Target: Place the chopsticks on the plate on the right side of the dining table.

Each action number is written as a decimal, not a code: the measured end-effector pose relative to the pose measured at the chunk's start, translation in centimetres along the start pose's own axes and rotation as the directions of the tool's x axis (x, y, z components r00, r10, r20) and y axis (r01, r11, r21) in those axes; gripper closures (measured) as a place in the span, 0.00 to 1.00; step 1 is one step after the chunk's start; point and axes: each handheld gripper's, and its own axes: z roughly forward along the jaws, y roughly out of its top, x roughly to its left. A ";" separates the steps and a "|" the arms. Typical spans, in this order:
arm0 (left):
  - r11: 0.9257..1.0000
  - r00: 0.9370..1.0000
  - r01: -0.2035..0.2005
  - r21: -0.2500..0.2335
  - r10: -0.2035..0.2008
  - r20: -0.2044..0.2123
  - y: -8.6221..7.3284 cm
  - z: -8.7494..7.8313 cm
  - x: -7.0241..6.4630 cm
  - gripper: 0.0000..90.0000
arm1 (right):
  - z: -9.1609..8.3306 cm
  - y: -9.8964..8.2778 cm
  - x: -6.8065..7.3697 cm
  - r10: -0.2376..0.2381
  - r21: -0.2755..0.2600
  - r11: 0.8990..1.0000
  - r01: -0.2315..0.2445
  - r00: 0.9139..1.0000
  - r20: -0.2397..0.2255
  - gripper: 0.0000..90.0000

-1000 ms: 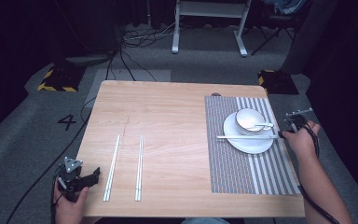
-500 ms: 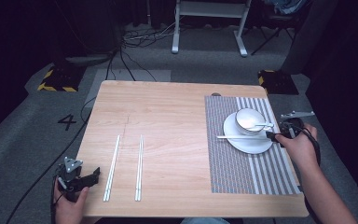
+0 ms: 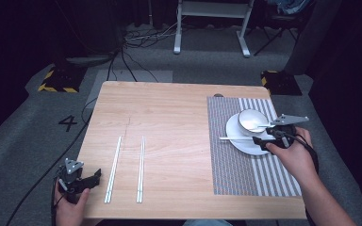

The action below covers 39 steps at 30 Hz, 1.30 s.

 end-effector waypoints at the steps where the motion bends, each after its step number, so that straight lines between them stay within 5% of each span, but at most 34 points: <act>1: 1.000 1.000 -0.002 0.000 0.002 0.001 0.0 0.0 0.0 0.22 | -0.2 0.1 0.4 -0.009 -0.003 1.000 0.009 1.000 -0.007 0.38; 12: 1.000 1.000 -0.008 0.002 0.008 0.001 0.1 0.1 0.1 0.21 | -1.7 -0.3 4.4 -0.113 -0.023 0.994 0.111 0.987 -0.111 0.35; 21: 1.000 1.000 -0.008 0.002 0.008 0.001 0.1 0.1 0.1 0.21 | -1.9 -2.1 5.9 -0.168 -0.088 0.984 0.155 0.970 -0.174 0.29; 32: 1.000 1.000 -0.006 0.005 0.006 0.005 0.1 0.2 0.1 0.19 | -1.3 -6.7 4.7 -0.099 -0.117 0.990 0.075 0.974 -0.206 0.26; 39: 1.000 1.000 -0.006 0.005 0.006 0.005 0.1 0.2 0.1 0.19 | 0.4 -9.6 3.7 -0.058 -0.125 0.991 0.037 0.983 -0.171 0.27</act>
